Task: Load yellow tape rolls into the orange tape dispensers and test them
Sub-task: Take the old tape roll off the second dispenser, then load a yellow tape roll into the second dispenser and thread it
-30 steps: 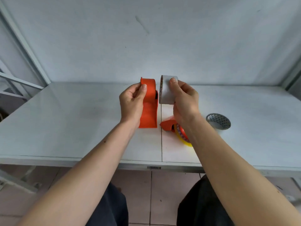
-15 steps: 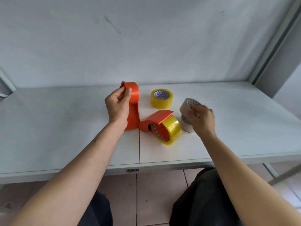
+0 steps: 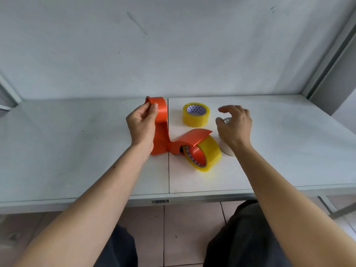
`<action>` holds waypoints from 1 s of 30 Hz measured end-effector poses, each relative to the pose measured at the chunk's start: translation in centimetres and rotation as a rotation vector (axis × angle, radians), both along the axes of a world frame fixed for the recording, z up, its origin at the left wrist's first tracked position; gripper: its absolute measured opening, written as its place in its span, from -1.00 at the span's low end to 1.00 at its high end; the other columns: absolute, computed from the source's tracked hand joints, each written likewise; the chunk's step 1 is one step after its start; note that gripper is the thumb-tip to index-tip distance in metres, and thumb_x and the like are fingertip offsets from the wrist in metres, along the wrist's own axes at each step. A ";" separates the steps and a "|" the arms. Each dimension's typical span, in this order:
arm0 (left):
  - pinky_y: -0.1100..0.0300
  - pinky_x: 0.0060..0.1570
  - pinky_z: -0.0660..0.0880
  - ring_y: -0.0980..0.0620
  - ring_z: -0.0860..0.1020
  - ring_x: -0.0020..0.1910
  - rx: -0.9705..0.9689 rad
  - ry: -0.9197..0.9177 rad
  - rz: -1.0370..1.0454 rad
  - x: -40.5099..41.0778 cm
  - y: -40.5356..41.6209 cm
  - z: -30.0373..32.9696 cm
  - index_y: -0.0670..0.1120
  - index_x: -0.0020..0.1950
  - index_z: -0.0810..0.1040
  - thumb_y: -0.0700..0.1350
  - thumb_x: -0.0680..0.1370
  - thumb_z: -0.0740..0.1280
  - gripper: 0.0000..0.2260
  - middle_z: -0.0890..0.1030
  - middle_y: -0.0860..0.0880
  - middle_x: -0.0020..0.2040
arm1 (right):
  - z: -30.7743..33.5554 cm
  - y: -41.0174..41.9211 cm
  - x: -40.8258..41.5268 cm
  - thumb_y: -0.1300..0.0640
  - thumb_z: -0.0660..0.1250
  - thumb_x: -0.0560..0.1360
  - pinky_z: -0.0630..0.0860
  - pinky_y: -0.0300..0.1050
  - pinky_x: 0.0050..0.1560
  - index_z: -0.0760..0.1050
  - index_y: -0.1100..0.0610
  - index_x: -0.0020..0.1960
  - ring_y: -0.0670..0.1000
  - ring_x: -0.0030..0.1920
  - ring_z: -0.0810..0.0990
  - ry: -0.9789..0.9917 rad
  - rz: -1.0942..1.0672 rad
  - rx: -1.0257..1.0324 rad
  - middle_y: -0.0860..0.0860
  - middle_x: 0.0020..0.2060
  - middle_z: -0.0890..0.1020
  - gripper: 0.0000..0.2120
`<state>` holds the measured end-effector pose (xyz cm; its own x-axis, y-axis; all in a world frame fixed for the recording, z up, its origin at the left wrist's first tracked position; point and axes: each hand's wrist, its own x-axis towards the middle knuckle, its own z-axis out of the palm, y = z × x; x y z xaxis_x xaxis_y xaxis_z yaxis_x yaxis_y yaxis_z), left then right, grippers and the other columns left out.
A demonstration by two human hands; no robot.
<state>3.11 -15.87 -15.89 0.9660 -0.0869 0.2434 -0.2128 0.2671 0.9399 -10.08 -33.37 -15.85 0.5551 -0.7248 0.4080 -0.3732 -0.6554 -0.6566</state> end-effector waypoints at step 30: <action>0.05 0.02 0.49 -0.04 0.55 -0.08 -0.128 0.202 -0.034 4.4 2.7 -2.9 -0.03 -0.18 0.71 -0.19 0.51 0.43 -0.89 0.65 -0.12 -0.11 | 1.6 -2.5 16.3 0.17 0.49 0.44 0.41 -0.18 -0.32 0.64 0.23 0.09 0.02 -0.31 0.50 0.261 0.365 0.361 0.13 -0.20 0.58 -0.75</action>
